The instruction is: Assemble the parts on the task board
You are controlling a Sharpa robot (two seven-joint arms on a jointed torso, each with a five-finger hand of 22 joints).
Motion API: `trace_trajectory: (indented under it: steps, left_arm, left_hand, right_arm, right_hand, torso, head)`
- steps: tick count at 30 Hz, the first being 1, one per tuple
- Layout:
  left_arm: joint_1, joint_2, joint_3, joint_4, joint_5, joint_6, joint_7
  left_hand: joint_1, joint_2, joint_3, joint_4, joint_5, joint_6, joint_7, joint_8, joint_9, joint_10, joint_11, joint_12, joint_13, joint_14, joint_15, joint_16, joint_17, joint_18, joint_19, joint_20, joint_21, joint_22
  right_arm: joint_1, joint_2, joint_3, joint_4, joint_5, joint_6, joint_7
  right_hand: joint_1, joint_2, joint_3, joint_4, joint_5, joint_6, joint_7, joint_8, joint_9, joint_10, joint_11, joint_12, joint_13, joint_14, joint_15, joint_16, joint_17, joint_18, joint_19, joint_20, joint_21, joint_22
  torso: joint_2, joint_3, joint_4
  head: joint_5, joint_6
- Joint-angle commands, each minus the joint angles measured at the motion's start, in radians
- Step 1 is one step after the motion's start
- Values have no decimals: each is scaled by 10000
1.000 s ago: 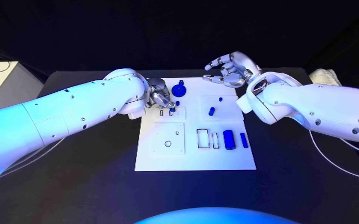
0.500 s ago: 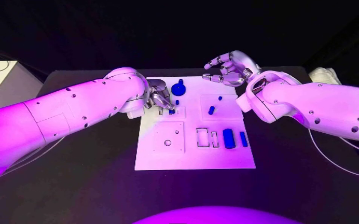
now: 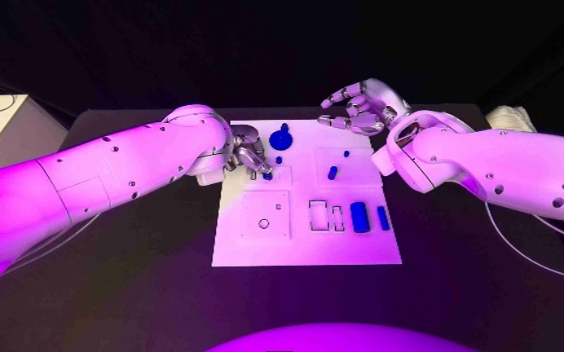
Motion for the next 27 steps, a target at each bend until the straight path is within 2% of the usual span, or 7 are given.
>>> trace_trajectory:
  steps: [1,27]
  left_arm:
    - [-2,9,2,-3,-37,74,-173]
    - [-2,-38,7,73,-7,-168,-231]
  left_hand:
    - [-3,83,2110,-2195,-14,45,0,4,16,-61,-6,-24,11,658,-30,-14,1571,-158,-37,-13,-5,-1]
    - [6,97,2109,-2197,-19,48,3,-5,21,-39,-4,0,55,659,-28,-12,1578,-162,-27,-10,0,15]
  right_arm:
    - [-7,4,3,1,-20,110,48]
    - [-8,2,3,-5,-21,120,42]
  right_hand:
    - [-68,-11,48,2,-28,22,40,18,-9,-51,-5,-12,1495,967,16,-41,2203,141,671,39,-48,2114]
    - [-108,6,65,-7,-36,16,39,16,-13,-47,-5,-7,1496,967,16,-42,2201,139,674,39,-43,2118]
  torso:
    - [3,-3,-5]
    - [-1,5,-1]
  head:
    - [-3,-4]
    - [-11,-27]
